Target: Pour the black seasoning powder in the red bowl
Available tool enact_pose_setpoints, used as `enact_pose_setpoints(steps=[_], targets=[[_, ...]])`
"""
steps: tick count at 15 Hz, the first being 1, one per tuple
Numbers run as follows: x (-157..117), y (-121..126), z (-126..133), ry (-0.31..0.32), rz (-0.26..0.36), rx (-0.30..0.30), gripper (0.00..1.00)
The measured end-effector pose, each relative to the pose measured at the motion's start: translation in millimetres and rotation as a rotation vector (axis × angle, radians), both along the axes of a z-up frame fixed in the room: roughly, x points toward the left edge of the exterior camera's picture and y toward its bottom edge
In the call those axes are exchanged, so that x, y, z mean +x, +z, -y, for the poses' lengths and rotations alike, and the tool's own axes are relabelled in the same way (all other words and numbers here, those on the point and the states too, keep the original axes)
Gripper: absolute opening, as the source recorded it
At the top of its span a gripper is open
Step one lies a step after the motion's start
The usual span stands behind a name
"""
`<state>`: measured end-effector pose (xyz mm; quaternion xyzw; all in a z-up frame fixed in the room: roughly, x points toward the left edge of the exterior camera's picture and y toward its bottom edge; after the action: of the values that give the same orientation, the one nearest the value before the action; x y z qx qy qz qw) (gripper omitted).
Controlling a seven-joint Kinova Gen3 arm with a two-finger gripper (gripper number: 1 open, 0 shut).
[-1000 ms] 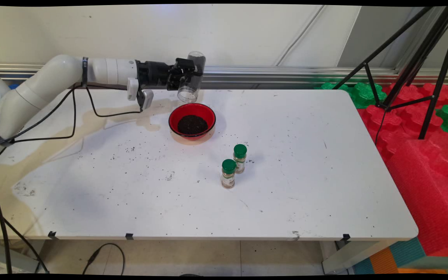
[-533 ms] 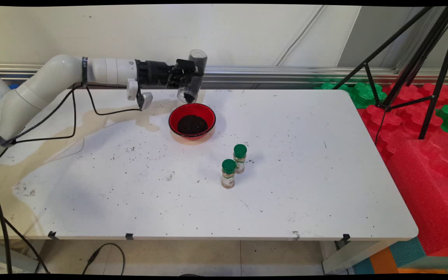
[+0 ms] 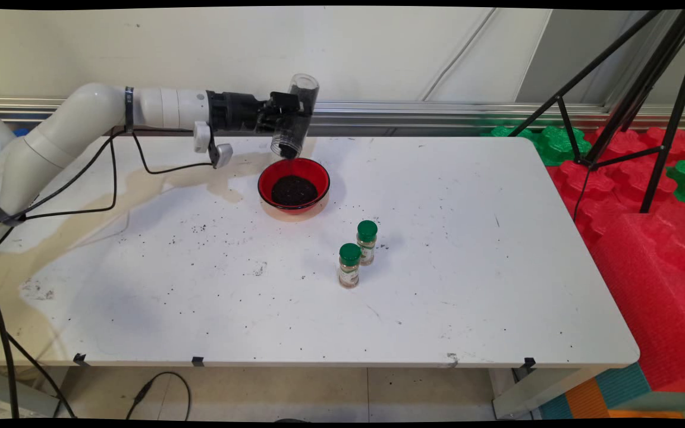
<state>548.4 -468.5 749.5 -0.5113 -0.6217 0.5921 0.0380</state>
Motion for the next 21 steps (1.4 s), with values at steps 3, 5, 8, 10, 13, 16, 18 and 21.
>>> enact_pose_setpoints(steps=[3,5,8,10,13,16,18,21], targets=[[-1.2,0.9,-0.8,-0.009,0.01,-0.014,0.0],[-2.2,1.6,-1.4,-0.017,0.017,-0.025,0.0],[-3.5,2.3,-2.4,-0.026,0.025,-0.038,0.0],[-4.3,2.8,-3.3,-0.033,0.031,-0.046,0.0],[-4.7,3.4,-4.5,-0.038,0.036,-0.055,0.0],[-5.6,4.0,-5.5,-0.044,0.041,-0.064,0.0],[-5.9,4.3,-6.2,-0.047,0.044,-0.07,0.0],[-6.5,5.0,-7.3,-0.052,0.05,-0.082,0.0]])
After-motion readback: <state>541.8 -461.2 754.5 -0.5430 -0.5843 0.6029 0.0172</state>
